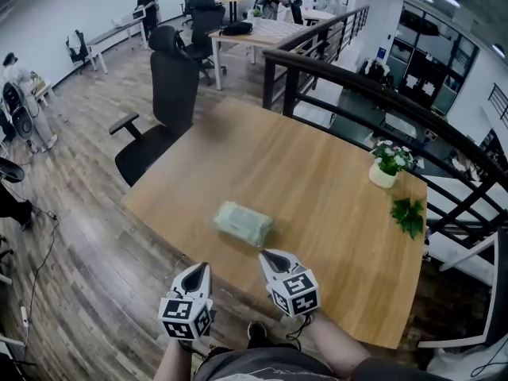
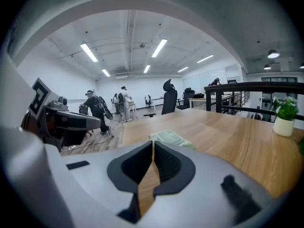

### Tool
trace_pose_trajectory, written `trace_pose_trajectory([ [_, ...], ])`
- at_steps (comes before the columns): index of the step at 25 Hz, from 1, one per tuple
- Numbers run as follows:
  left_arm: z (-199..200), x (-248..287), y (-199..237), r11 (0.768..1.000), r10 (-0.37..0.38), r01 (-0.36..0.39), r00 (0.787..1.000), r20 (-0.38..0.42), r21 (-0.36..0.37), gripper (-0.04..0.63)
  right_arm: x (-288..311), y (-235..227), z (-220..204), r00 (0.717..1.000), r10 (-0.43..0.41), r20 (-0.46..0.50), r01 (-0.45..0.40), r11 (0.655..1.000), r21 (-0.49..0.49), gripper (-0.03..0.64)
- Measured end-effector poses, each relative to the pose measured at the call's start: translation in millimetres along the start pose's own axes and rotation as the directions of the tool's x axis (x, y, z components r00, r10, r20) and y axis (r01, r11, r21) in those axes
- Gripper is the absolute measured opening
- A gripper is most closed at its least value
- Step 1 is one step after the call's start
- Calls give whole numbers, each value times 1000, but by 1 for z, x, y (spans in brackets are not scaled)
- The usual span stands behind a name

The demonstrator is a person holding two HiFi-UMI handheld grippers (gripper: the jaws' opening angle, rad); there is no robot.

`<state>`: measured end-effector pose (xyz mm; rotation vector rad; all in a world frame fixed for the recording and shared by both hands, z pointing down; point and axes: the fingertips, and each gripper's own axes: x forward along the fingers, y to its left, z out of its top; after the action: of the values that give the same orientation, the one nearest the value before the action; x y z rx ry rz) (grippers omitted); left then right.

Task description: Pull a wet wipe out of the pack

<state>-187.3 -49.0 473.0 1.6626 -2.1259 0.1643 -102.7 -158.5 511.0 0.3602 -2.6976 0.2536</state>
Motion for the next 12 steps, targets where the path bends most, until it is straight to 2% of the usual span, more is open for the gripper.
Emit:
trace_pose_trajectory([
  [7, 12, 26, -1, 999, -26, 27, 999, -27, 31, 14, 9, -17, -1, 1000, -11, -8, 11, 1000, 8, 25],
  [12, 20, 53, 1, 995, -73, 76, 996, -43, 58, 14, 15, -28, -2, 999, -43, -14, 43, 999, 19, 25],
])
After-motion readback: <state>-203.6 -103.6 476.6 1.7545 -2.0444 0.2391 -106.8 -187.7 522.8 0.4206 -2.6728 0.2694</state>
